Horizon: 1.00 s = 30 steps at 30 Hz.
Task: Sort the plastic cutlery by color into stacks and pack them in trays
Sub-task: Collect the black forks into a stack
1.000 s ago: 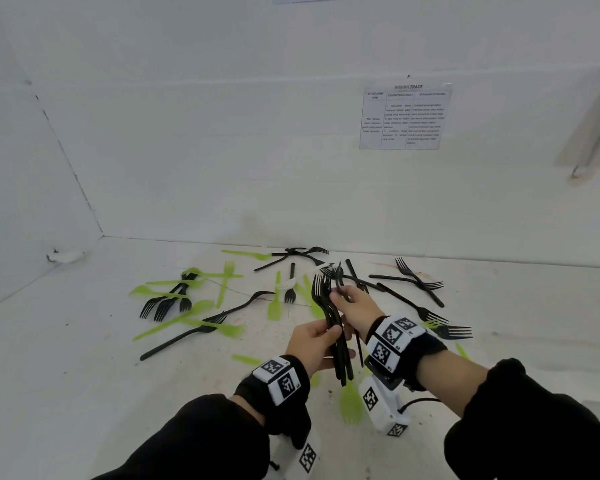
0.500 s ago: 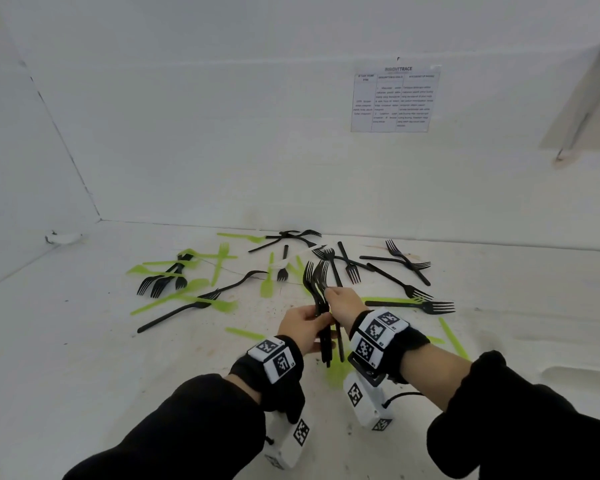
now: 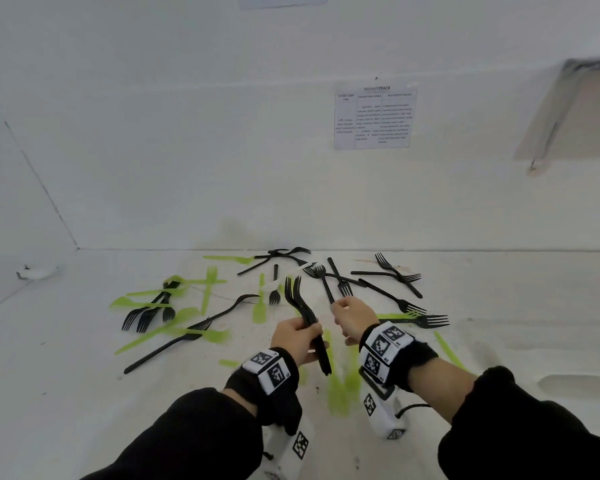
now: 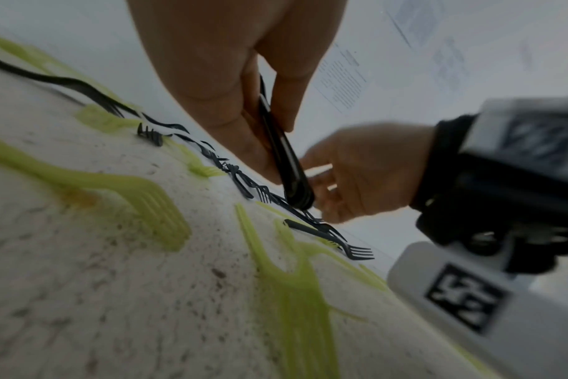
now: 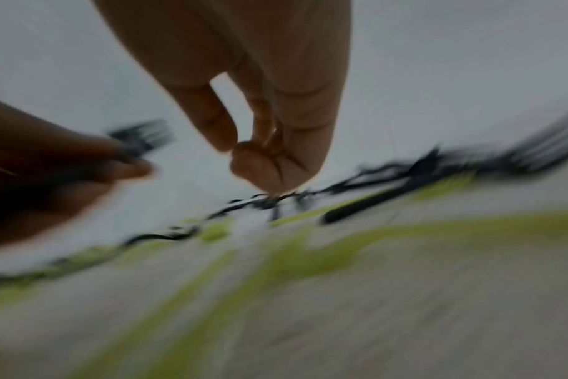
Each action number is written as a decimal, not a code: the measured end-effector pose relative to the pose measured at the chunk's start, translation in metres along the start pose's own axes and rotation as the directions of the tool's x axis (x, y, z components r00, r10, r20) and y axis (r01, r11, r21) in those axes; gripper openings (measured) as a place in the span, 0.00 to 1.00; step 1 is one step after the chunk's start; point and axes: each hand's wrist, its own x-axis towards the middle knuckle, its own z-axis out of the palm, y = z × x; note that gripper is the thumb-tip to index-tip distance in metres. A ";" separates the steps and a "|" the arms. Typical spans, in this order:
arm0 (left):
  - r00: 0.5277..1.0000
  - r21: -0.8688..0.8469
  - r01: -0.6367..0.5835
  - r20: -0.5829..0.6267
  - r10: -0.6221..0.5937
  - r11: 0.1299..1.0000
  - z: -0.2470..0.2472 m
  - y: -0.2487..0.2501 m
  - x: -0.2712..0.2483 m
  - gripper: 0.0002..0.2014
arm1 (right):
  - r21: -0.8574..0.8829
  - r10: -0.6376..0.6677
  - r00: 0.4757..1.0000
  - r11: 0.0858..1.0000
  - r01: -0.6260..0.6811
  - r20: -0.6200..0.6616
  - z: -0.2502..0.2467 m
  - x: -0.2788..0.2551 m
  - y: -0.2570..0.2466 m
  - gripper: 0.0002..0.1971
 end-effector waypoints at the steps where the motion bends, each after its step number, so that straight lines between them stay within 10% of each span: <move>1: 1.000 0.009 0.006 0.002 -0.006 1.000 -0.001 0.000 0.002 0.05 | -0.158 0.013 1.000 0.987 -0.015 -0.018 -0.010 0.006 0.005 0.15; 11: 0.997 0.084 0.034 0.061 -0.039 0.996 -0.003 0.001 0.017 0.03 | -0.588 0.101 0.974 0.782 -0.205 -0.205 -0.060 0.040 0.036 0.18; 24: 0.997 0.082 0.065 0.042 -0.069 0.994 -0.014 -0.005 0.029 0.03 | -0.198 0.285 0.881 0.905 -0.377 -0.378 -0.068 0.072 0.036 0.12; 30: 0.996 0.062 0.075 0.035 -0.077 0.995 -0.016 -0.005 0.039 0.03 | -0.170 0.175 0.915 0.953 -0.250 -0.363 -0.081 0.093 0.023 0.16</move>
